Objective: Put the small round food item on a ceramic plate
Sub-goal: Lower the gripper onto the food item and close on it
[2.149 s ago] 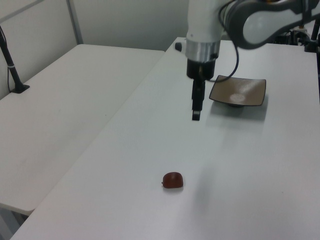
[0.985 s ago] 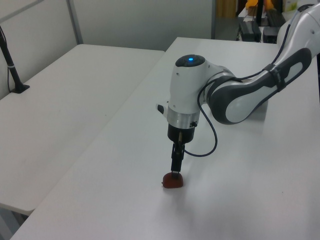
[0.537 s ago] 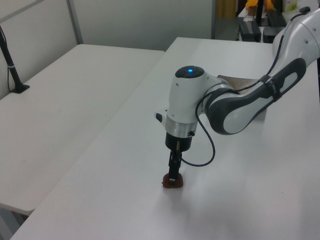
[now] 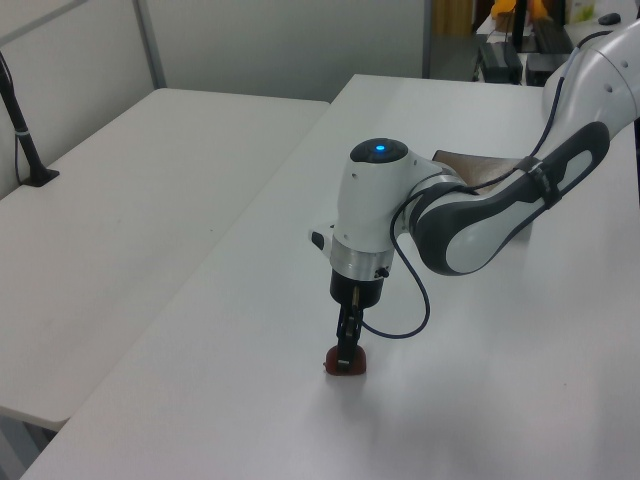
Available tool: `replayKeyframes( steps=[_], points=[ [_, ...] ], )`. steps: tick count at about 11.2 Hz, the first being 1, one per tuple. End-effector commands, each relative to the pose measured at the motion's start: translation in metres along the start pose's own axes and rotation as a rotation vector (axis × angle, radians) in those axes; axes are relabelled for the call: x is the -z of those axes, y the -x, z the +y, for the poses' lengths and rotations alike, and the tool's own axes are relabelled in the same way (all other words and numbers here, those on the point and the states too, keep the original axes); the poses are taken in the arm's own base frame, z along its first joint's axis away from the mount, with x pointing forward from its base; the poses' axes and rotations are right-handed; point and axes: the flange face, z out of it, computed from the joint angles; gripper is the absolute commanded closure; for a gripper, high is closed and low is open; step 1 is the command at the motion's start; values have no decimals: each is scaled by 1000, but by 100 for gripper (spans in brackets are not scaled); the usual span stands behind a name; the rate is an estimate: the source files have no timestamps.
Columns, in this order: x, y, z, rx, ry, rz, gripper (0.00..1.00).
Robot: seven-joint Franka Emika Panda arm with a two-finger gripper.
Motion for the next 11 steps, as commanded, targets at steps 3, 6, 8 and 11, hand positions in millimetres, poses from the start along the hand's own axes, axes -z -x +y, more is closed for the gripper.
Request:
replayKeyframes(
  steps=[3,6,8,11],
  points=[
    [-3,-1,-5,42,9,19,87],
    [-2,2,-3,41,14,12,100],
    [15,5,2,38,21,14,100],
    [61,11,17,17,29,39,100]
  ],
)
